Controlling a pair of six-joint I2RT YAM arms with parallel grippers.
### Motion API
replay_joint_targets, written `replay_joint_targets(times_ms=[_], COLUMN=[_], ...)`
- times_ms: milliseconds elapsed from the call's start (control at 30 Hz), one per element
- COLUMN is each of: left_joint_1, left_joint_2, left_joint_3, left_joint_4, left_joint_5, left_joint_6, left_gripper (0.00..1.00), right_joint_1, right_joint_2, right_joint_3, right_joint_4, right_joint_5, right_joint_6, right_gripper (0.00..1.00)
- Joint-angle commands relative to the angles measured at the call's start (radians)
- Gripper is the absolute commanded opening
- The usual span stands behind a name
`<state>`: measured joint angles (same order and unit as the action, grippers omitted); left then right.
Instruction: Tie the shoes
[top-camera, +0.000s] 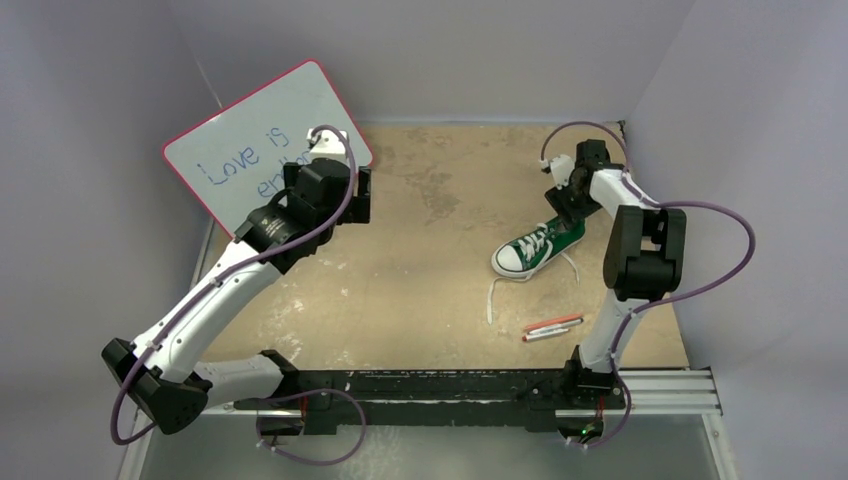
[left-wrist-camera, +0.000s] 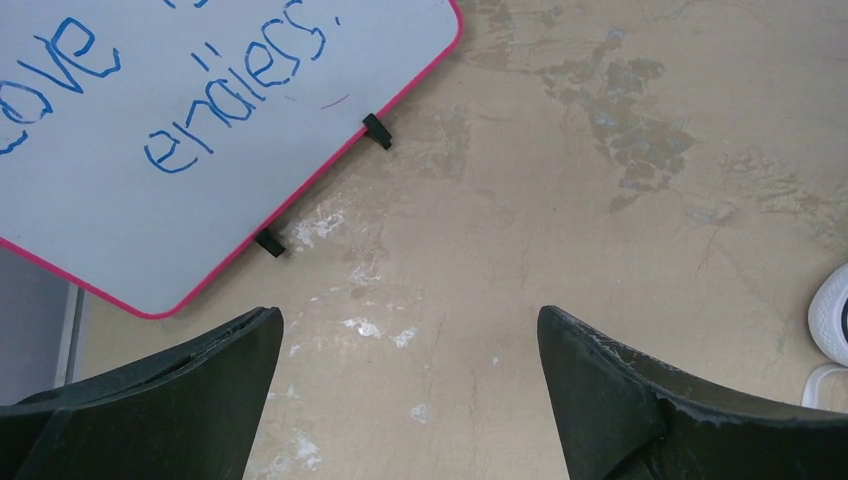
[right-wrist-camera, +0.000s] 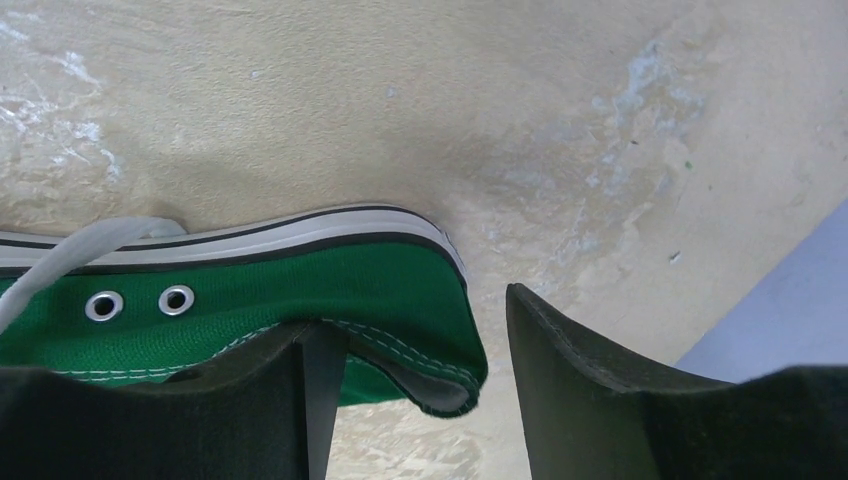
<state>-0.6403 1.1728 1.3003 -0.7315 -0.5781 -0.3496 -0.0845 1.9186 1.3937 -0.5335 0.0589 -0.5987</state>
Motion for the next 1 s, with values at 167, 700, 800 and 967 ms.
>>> replay_joint_targets(times_ms=[167,700,800,967], left_joint_1=[-0.012,-0.013,-0.012,-0.013], left_joint_2=[0.027,0.006,-0.008,-0.044], left_joint_3=[0.065,0.075,0.08,0.081], left_joint_4=[0.015,0.042,0.036,0.027], left_joint_5=[-0.04,-0.025,-0.009,-0.007], left_joint_6=[0.035,0.026,0.015,-0.007], left_gripper=[0.99,0.98,0.98,0.98], right_joint_1=[0.01,0.077,0.077,0.077], right_joint_2=[-0.004,-0.236,-0.201,-0.16], right_joint_3=[-0.033,0.082,0.234,0.414], right_joint_4=[0.09,-0.096,-0.157,-0.18], right_joint_5=[-0.178,-0.364,-0.355,-0.248], right_joint_6=[-0.041,1.116,1.278,1.447], right_gripper=[0.45,0.0,0.0,0.0])
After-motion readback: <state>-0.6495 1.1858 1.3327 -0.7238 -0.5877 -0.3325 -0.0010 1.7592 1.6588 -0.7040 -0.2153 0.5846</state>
